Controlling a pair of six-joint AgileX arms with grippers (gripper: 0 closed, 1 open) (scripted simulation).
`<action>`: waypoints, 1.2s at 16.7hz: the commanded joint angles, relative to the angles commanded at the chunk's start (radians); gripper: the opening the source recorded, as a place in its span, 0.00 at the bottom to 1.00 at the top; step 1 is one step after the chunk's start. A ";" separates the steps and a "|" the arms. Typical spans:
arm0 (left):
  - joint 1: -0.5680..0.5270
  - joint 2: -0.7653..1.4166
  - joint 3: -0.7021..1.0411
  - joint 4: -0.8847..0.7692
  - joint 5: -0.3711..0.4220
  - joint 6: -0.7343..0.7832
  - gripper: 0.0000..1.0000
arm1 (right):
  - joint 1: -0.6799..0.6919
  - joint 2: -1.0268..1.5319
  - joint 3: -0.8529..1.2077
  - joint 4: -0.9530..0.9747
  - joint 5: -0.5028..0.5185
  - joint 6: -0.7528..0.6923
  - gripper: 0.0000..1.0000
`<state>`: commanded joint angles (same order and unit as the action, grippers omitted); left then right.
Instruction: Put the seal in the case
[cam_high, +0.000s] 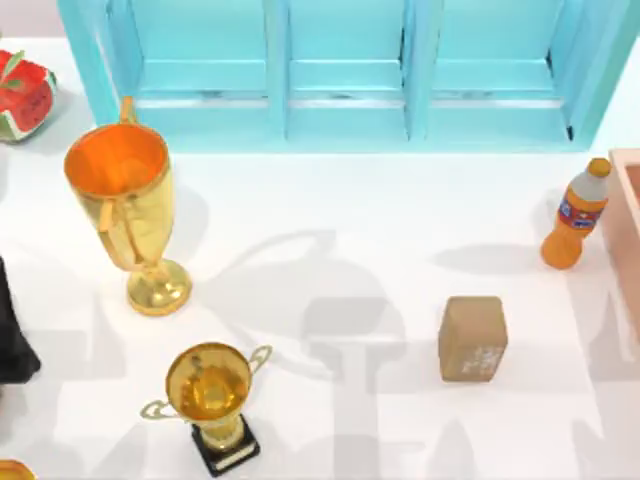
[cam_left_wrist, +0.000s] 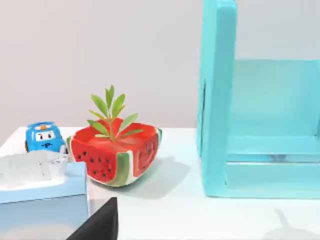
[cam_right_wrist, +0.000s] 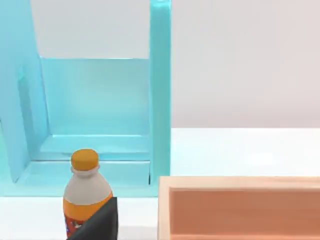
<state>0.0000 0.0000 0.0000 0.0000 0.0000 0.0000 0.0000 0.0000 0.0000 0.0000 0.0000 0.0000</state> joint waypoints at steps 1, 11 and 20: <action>0.000 0.000 0.000 0.000 0.000 0.000 1.00 | 0.000 0.000 0.000 0.000 0.000 0.000 1.00; 0.000 0.000 0.000 0.000 0.000 0.000 1.00 | 0.135 0.451 0.355 -0.325 -0.002 0.168 1.00; 0.000 0.000 0.000 0.000 0.000 0.000 1.00 | 0.379 1.249 1.018 -0.839 -0.003 0.438 1.00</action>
<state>0.0000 0.0000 0.0000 0.0000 0.0000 0.0000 0.3793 1.2488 1.0184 -0.8386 -0.0032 0.4376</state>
